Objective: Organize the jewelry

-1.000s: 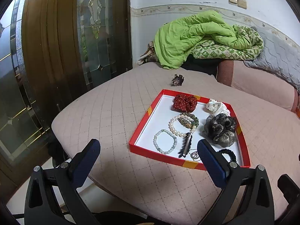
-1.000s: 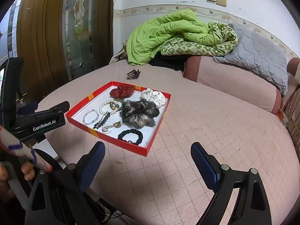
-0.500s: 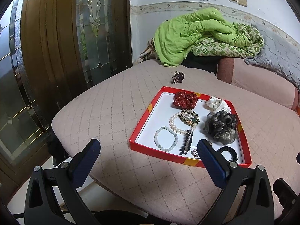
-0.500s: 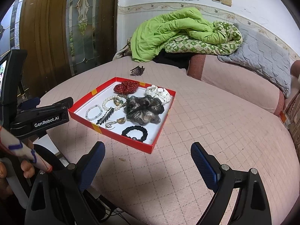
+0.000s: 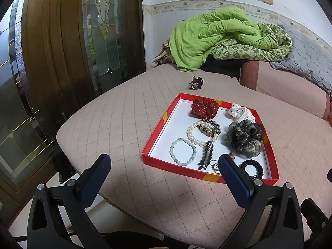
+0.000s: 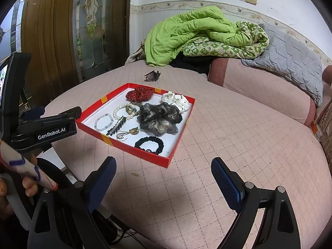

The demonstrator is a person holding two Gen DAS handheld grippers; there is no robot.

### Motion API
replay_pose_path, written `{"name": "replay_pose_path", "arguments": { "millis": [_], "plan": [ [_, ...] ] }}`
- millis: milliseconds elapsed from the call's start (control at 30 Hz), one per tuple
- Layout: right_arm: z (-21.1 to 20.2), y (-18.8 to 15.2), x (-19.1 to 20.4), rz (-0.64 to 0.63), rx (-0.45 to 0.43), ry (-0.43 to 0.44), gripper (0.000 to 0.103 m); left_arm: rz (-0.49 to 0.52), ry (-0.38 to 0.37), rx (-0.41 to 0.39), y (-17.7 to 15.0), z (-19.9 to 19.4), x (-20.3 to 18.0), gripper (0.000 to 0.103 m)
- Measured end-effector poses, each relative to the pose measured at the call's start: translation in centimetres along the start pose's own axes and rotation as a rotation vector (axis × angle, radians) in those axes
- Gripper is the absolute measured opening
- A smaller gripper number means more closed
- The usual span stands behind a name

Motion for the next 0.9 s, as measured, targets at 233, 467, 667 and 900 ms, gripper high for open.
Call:
{"name": "replay_pose_path", "arguments": {
  "millis": [233, 467, 667, 900],
  "plan": [
    [0.23, -0.04, 0.08, -0.003, 0.008, -0.001, 0.095, -0.003, 0.0, 0.002, 0.03, 0.05, -0.02, 0.103],
    [0.28, -0.04, 0.08, -0.004, 0.009, 0.001, 0.095, -0.002, 0.001, 0.001, 0.01, 0.06, 0.01, 0.103],
    [0.36, -0.04, 0.1, -0.005, 0.01, -0.001, 0.095, -0.003, 0.001, 0.002, 0.0, 0.06, 0.01, 0.103],
    [0.42, -0.07, 0.09, -0.005, 0.011, 0.001, 0.095, -0.002, 0.002, 0.002, 0.05, 0.07, 0.04, 0.103]
  ]
}}
Point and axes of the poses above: each gripper's, at about its wrist camera, not at the fingertips, and z roughly the way its jaws point, x to its left, y to its top, the point moved 1 cm from there along z, roughly the way its jaws point, and after that the axes turned 14 degrees about x, right-handed, at the moved point
